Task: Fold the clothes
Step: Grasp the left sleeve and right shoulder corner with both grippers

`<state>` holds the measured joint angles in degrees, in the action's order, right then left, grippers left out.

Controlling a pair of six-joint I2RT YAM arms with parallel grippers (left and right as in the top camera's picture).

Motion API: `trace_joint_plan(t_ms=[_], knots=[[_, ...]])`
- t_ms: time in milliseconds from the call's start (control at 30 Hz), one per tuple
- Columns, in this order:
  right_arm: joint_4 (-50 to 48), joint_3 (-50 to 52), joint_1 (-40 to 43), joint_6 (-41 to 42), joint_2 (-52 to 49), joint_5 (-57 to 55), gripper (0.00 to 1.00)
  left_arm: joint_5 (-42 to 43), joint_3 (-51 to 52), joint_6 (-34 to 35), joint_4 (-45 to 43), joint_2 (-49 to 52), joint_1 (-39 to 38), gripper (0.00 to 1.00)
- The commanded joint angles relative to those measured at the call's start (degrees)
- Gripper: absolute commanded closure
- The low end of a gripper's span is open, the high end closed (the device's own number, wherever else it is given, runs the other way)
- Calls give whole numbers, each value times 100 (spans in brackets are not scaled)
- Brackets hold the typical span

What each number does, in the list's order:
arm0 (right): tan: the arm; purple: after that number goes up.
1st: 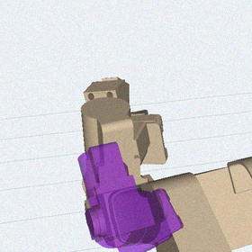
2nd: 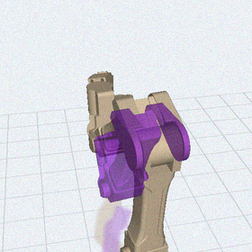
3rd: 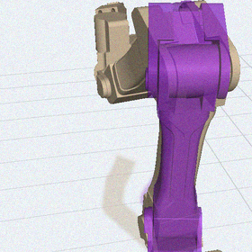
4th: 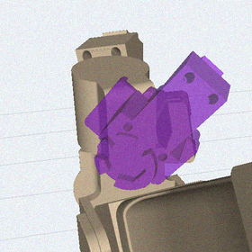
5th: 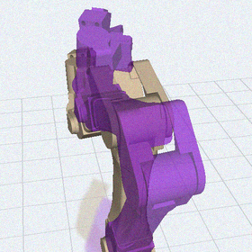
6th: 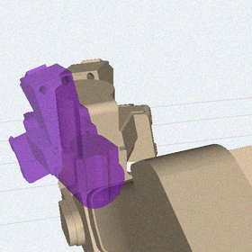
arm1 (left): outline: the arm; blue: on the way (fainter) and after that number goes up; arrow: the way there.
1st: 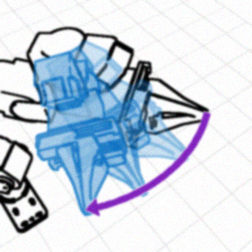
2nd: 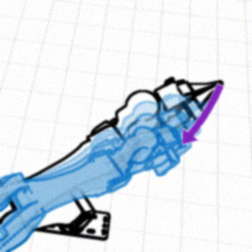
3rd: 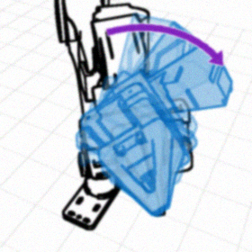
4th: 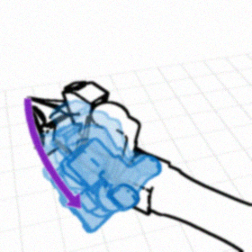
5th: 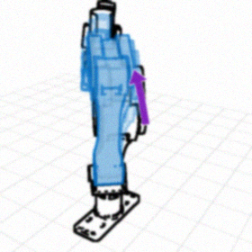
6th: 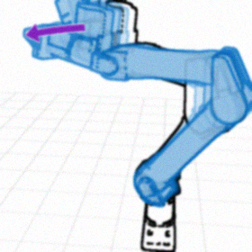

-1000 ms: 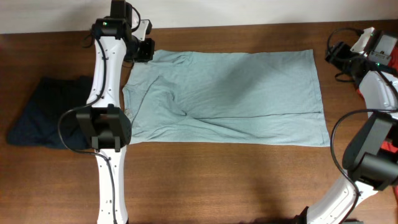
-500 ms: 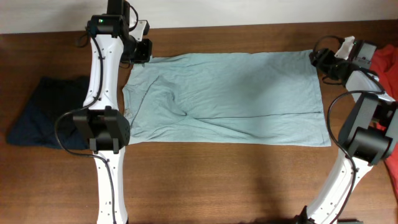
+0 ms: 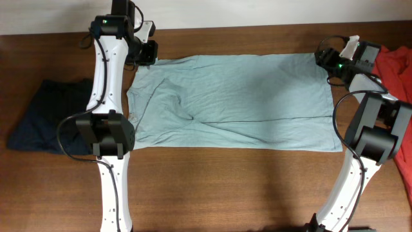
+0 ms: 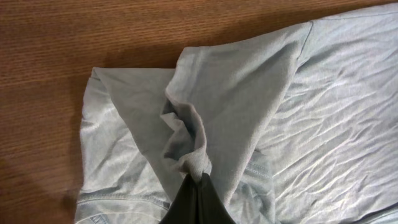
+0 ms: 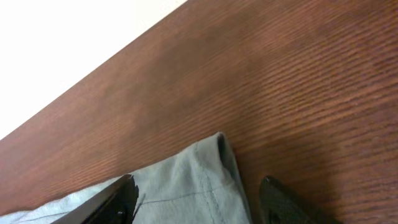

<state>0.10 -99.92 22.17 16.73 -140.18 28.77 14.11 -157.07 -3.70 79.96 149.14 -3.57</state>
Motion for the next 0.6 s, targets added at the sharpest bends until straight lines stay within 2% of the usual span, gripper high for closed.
trace_joint_plan(t_ms=[0,300,400,467,567], knots=[[-184,-103,-39,31,-79,-138,33,-42,-92,-118,2,-212,35,100],[-160,-103,-232,96,-326,-240,34,-42,-92,-116,-42,-212,35,100],[-96,-103,-234,138,-356,-243,43,-42,-92,-116,-42,-212,35,100],[-81,-105,-225,138,-356,-238,46,-42,-92,-116,-42,-212,35,100],[24,-166,-197,142,-354,-155,58,-42,-92,-116,-44,-212,35,100]])
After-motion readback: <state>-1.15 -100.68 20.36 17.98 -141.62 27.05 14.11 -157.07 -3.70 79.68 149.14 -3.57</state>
